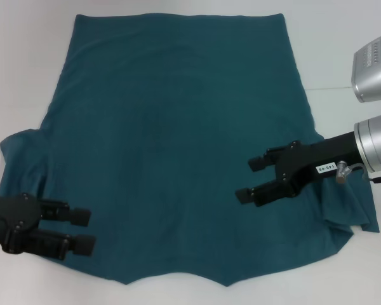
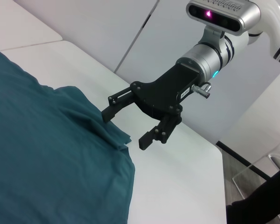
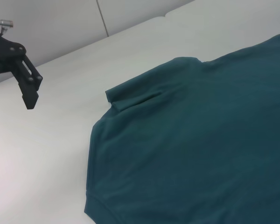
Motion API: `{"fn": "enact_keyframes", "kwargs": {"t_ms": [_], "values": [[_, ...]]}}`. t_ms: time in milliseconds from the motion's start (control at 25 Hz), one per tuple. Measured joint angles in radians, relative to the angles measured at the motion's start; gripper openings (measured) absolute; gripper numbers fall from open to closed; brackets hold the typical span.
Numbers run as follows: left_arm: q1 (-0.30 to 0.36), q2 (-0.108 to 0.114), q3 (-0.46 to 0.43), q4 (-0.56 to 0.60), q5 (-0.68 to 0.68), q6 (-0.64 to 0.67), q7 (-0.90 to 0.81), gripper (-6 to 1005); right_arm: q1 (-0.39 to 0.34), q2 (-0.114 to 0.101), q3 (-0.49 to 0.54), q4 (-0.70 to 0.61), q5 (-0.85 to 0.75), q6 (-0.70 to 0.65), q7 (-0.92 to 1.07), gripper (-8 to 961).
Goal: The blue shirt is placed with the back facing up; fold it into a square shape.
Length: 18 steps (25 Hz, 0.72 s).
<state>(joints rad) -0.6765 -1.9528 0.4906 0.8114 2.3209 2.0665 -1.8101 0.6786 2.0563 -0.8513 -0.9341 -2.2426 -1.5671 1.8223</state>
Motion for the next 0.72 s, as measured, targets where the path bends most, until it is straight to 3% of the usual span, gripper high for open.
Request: {"fn": "enact_keyframes", "kwargs": {"t_ms": [720], "values": [[0.005, 0.0, -0.003, 0.0, 0.0, -0.002, -0.004, 828, -0.003, 0.001, 0.0, 0.0, 0.0, -0.004, 0.0, 924]]}}
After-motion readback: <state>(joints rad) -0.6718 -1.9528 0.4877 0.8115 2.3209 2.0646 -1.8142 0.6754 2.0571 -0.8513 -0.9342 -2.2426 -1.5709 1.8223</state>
